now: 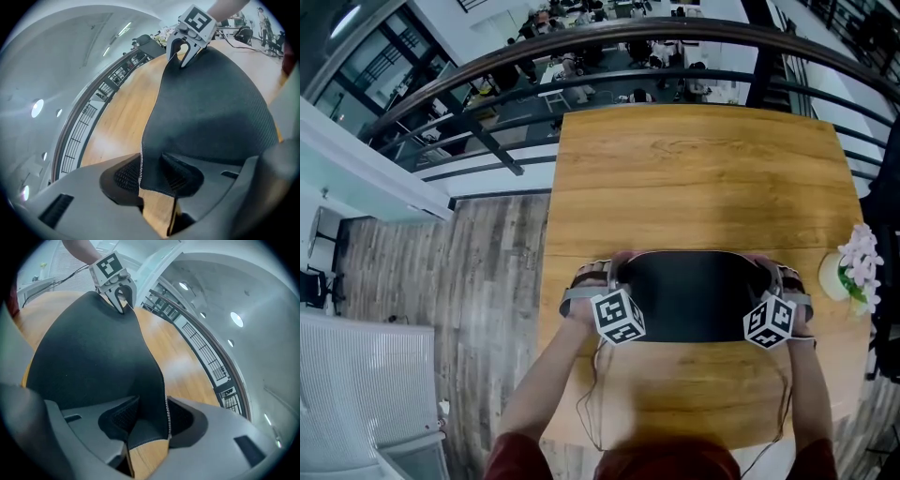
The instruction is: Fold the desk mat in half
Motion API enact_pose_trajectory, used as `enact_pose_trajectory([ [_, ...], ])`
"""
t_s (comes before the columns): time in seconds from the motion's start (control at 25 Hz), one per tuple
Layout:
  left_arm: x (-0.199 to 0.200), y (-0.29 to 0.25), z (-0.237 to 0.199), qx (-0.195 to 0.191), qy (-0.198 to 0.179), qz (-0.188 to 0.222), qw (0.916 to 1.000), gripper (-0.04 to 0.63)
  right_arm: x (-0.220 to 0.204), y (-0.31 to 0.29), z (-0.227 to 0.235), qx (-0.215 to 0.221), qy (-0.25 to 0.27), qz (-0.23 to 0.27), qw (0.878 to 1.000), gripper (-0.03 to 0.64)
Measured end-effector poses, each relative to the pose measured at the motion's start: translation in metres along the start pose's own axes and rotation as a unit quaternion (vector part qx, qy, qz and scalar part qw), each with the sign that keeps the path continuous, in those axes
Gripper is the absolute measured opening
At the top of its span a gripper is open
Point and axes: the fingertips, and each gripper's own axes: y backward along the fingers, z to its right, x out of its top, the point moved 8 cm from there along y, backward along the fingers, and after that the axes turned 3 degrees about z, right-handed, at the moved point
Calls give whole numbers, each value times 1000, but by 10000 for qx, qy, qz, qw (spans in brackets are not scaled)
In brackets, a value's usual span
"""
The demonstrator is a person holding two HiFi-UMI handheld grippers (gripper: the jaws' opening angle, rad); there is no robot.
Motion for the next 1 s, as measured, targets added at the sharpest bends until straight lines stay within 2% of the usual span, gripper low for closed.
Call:
enact_pose_trajectory([
  [0.16,0,0,-7,118,229,20,9997,215,-4,1,5,-103,-227,66,9997,199],
  [0.24,0,0,-7,160,285,42,9995,218,-5,2,6,-155,-249,66,9995,204],
  [0.48,-3,3,-9,233,383,83,9990,236,-7,4,14,-357,-639,108,9973,296],
  [0.64,-4,6,-8,396,418,154,9982,235,-6,5,15,-439,-820,90,9956,299],
  [0.84,1,22,-4,525,906,264,9942,236,-9,19,12,-403,-1421,181,9889,308],
  [1.0,11,43,2,594,1275,467,9890,238,-9,42,8,-531,-1740,486,9821,330],
])
